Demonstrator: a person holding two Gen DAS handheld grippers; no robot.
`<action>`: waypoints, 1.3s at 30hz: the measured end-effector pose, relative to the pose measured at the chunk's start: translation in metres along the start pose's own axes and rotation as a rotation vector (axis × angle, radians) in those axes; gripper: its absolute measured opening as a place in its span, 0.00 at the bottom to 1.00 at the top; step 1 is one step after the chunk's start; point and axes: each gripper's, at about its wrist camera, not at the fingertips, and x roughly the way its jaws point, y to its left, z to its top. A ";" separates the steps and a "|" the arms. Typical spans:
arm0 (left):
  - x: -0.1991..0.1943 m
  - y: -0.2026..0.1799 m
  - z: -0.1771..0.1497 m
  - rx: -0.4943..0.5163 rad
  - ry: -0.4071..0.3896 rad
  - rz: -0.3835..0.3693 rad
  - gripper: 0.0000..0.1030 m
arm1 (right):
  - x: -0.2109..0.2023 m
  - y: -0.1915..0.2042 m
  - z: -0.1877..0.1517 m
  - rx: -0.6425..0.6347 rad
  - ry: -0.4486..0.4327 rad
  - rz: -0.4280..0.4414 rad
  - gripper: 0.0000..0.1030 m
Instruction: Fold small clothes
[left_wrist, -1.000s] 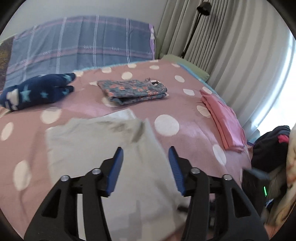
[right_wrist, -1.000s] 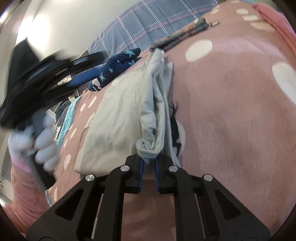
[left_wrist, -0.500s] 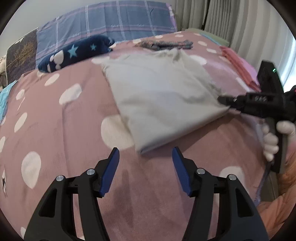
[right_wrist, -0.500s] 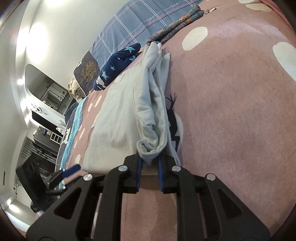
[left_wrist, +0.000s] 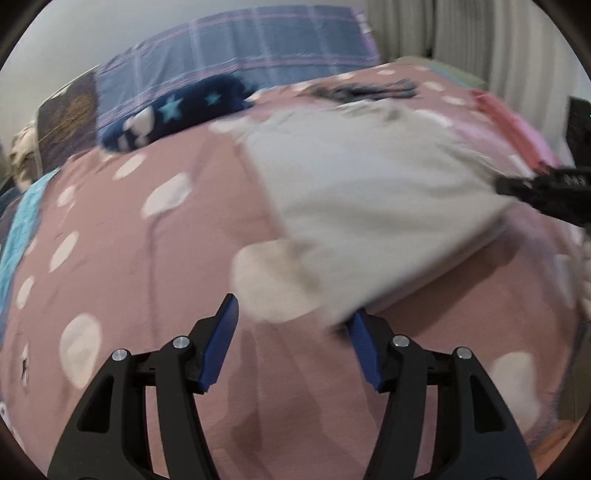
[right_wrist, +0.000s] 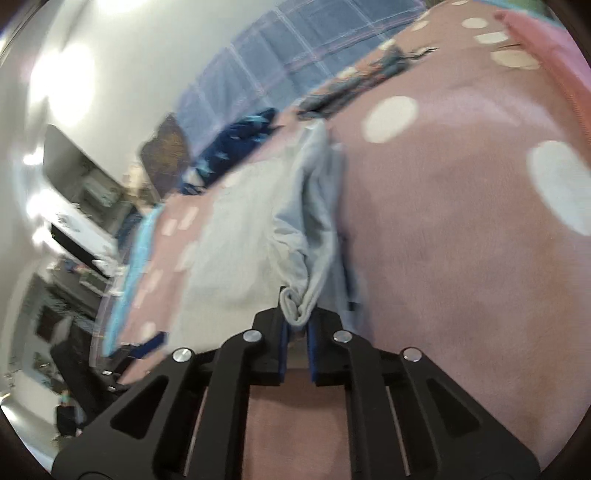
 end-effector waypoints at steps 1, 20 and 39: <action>0.001 0.006 -0.003 -0.038 0.014 -0.035 0.56 | 0.007 -0.010 -0.003 0.020 0.040 -0.018 0.08; 0.033 -0.022 0.021 0.003 -0.006 -0.201 0.15 | 0.047 0.018 0.015 -0.153 0.083 -0.017 0.09; 0.040 0.007 0.077 -0.073 -0.053 -0.180 0.18 | 0.058 0.051 0.069 -0.388 0.053 -0.057 0.09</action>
